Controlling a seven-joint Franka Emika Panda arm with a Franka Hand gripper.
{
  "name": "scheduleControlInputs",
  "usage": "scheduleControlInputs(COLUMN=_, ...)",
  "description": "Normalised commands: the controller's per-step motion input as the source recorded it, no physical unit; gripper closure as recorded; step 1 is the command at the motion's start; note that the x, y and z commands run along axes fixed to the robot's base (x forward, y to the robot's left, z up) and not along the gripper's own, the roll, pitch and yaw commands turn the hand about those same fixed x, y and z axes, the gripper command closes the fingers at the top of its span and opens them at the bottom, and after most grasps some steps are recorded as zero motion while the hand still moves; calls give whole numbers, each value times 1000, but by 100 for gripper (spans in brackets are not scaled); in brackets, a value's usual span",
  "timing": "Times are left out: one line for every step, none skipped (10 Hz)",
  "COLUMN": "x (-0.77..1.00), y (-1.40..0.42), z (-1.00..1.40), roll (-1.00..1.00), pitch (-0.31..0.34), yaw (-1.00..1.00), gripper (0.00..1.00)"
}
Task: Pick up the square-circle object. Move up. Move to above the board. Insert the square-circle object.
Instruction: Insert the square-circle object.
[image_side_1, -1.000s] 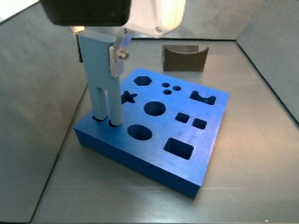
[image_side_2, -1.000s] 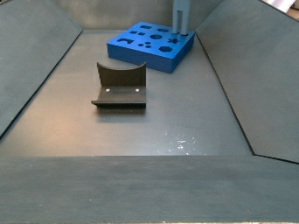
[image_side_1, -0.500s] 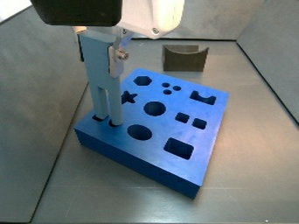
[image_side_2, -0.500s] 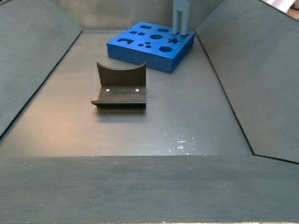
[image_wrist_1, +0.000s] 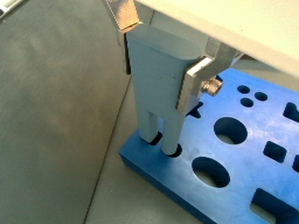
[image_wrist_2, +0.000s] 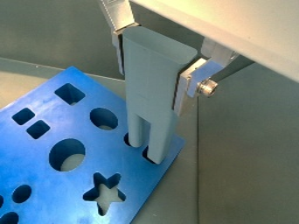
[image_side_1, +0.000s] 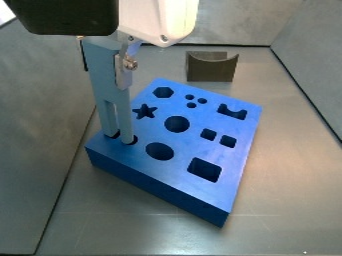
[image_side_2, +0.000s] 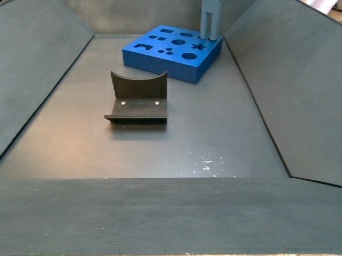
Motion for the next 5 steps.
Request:
scheduleControlInputs(x=314, y=-140, z=-160, roll=-121, pitch=-29, yaw=-309, gripper=100)
scheduleControlInputs(x=186, y=0, z=-3, roll=-40, pitch=0, yaw=-137, gripper=100)
scheduleControlInputs(x=0, y=0, z=-11, roll=11, pitch=0, yaw=0, gripper=100)
scheduleControlInputs(x=-6, y=0, z=-791, roll=163, pitch=0, yaw=0, gripper=100)
scheduleControlInputs(x=-31, y=0, z=-1000, roll=139, pitch=-57, yaw=0, gripper=100)
